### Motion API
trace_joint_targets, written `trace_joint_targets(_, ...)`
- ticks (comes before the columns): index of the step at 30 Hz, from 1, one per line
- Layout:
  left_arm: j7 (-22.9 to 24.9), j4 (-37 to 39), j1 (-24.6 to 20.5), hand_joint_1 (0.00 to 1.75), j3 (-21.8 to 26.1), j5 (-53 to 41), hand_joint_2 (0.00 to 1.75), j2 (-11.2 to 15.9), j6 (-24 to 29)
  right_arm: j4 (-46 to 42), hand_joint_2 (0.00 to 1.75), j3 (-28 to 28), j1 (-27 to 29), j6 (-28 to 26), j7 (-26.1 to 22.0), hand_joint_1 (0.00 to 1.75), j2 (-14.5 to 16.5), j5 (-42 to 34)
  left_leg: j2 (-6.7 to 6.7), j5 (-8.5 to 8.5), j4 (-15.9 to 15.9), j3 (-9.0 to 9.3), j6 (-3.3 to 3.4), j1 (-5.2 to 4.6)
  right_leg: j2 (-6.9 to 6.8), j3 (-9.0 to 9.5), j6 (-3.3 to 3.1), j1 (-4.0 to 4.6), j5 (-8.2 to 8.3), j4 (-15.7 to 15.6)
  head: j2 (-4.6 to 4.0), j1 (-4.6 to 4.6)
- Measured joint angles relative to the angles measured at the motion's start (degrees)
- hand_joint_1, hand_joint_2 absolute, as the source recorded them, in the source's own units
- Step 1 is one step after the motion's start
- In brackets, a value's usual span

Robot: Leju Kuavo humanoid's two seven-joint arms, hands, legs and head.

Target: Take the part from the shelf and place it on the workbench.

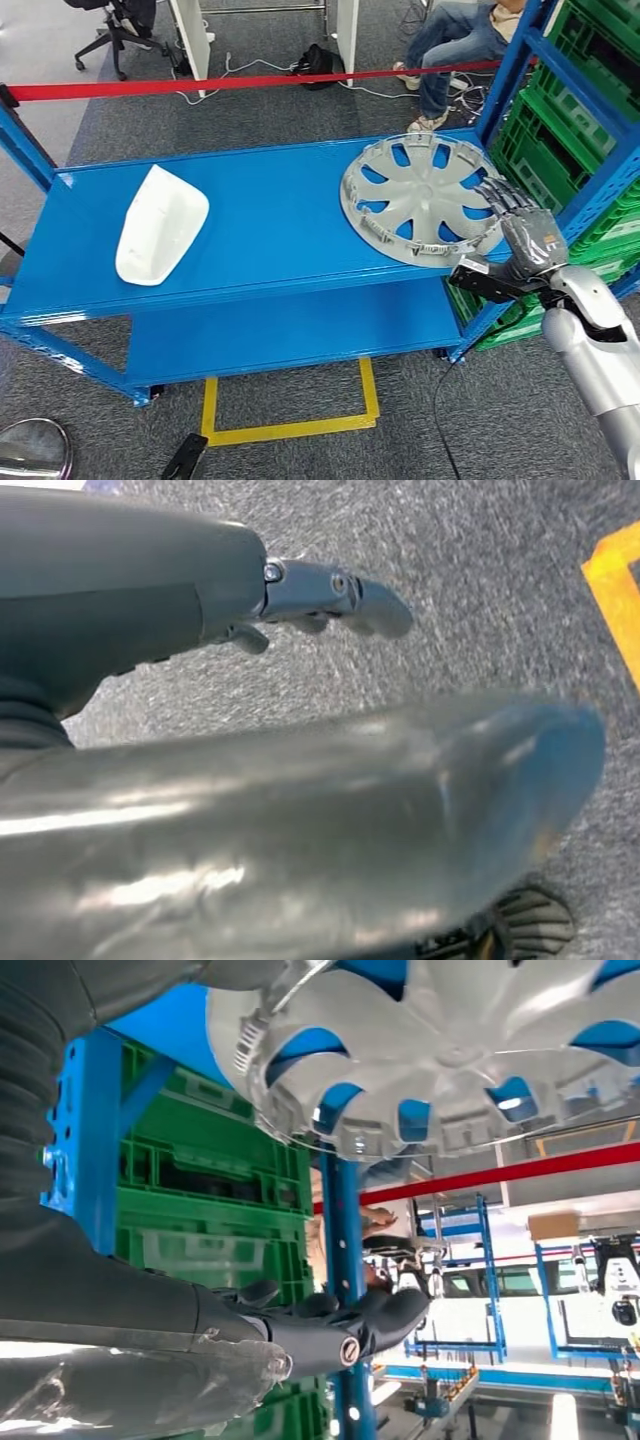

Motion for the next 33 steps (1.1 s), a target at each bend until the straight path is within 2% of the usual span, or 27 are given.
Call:
trace_joint_targets(2, 0.0, 0.0, -0.1, 0.0, 0.0, 0.0, 0.0, 0.0, 0.0, 0.0, 1.75, 0.0, 0.0, 0.0, 0.0, 0.0, 0.0, 0.0, 0.15, -1.5, 2.2, -0.92, -0.66, 0.02, -0.05, 0.47, -0.66, -0.22, -0.3, -0.2, 0.0, -0.28)
trace_joint_targets(3, 0.0, 0.0, -0.1, 0.0, 0.0, 0.0, 0.0, 0.0, 0.0, 0.0, 1.75, 0.0, 0.0, 0.0, 0.0, 0.0, 0.0, 0.0, 0.23, -2.84, 5.0, -2.36, -0.96, 0.08, -0.12, 0.72, -0.91, -0.28, -0.47, -0.2, 0.0, -0.42)
trace_joint_targets(5, 0.0, 0.0, 0.0, 0.0, 0.0, 0.0, 0.0, 0.0, 0.0, 0.0, 1.75, 0.0, 0.1, 0.0, -0.1, 0.0, 0.0, 0.0, 0.31, -5.51, 12.6, -6.84, -1.35, 0.19, -0.22, 1.01, -1.26, -0.27, -0.8, -0.2, 0.0, -0.58)
trace_joint_targets(6, 0.0, 0.0, 0.1, 0.0, 0.0, 0.1, 0.0, 0.0, 0.0, 0.0, 1.75, 0.0, 0.2, 0.0, -0.1, 0.0, 0.0, 0.0, 0.32, -5.82, 15.2, -8.73, -1.41, 0.21, -0.22, 1.18, -1.32, -0.26, -0.98, -0.2, 0.0, -0.58)
trace_joint_targets(7, 0.0, 0.0, 0.2, 0.0, 0.0, 0.1, 0.0, 0.0, 0.0, 0.0, 1.75, 0.0, 0.3, 0.0, -0.1, 0.0, 0.0, 0.0, 0.32, -5.0, 16.0, -9.74, -1.4, 0.21, -0.2, 1.4, -1.32, -0.26, -1.16, -0.2, 0.0, -0.58)
trace_joint_targets(8, 0.0, 0.0, 0.2, 0.0, 0.0, 0.1, 0.0, 0.0, 0.0, 0.0, 1.75, 0.0, 0.3, 0.0, -0.1, 0.0, 0.0, 0.0, 0.33, -3.1, 14.6, -9.65, -1.31, 0.21, -0.17, 1.71, -1.26, -0.26, -1.37, -0.2, 0.0, -0.59)
trace_joint_targets(10, -0.1, 0.0, 0.2, 0.0, 0.0, 0.2, 0.0, 0.1, 0.0, 0.0, 1.75, 0.0, 0.3, 0.0, -0.1, 0.0, 0.0, 0.0, 0.37, 1.92, 7.7, -7.2, -0.96, 0.21, -0.1, 2.37, -0.99, -0.23, -1.89, -0.2, 0.0, -0.59)
trace_joint_targets(12, -0.1, 0.0, 0.2, 0.0, 0.0, 0.2, 0.0, 0.0, 0.0, 0.0, 1.75, 0.0, 0.3, -0.1, -0.1, 0.0, 0.0, 0.1, 0.37, 4.32, 1.8, -4.88, -0.53, 0.29, 0.03, 2.53, -0.55, 0.06, -2.37, 0.0, 0.0, -0.56)
trace_joint_targets(13, -0.1, 0.0, 0.2, 0.0, 0.0, 0.2, 0.0, 0.0, 0.0, 0.0, 1.75, 0.0, 0.3, -0.1, -0.1, 0.0, 0.0, 0.1, 0.34, 4.49, 0.5, -4.42, -0.43, 0.33, 0.08, 2.46, -0.59, 0.21, -2.49, 0.0, 0.0, -0.54)
trace_joint_targets(16, -0.1, 0.0, 0.2, 0.0, 0.0, 0.1, 1.31, -0.3, 0.1, 0.0, 1.75, 0.1, 0.3, -0.2, -0.1, 0.0, 0.1, 0.3, 0.08, 4.33, 0.0, -4.27, -0.33, 0.31, -0.03, 2.67, -1.14, 0.34, -2.49, -0.3, 0.0, -0.43)
trace_joint_targets(17, -0.1, 0.0, 0.2, 0.0, 0.0, 0.1, 1.75, -0.3, 0.2, 0.0, 1.75, 0.1, 0.1, -0.1, -0.1, 0.0, 0.1, 0.3, 0.0, 4.29, 0.0, -4.26, -0.19, 0.28, -0.11, 2.82, -1.11, 0.34, -2.47, -0.5, 0.0, -0.4)
trace_joint_targets(20, 0.1, 0.0, 0.2, 0.0, 0.0, -0.1, 1.75, -0.3, 0.3, 0.2, 1.75, 0.6, -0.7, -0.1, -0.4, 0.0, 0.6, 0.4, -0.06, 4.2, 0.0, -4.26, 0.17, 0.21, -0.2, 3.09, -0.73, 0.32, -2.31, -1.0, 0.0, -0.42)
trace_joint_targets(25, 0.3, 0.0, 0.0, 0.0, -0.1, -0.6, 1.75, -0.5, 0.4, 1.8, 1.75, 1.8, -2.7, 0.1, -0.6, 0.0, 2.3, 1.3, -0.04, 4.19, 0.0, -4.25, 0.37, 0.18, -0.17, 3.2, 0.25, 0.26, -2.18, -1.4, 0.0, -0.45)
trace_joint_targets(33, 0.5, 0.0, 0.0, 0.0, -0.1, -0.9, 1.75, -0.6, 0.4, 5.2, 1.75, 3.9, -5.0, 0.2, -0.6, 0.0, 4.4, 1.8, -0.03, 4.37, -0.1, -4.16, 0.41, 0.29, -0.19, 3.17, 0.34, 0.36, -2.14, -1.3, 0.0, -0.46)
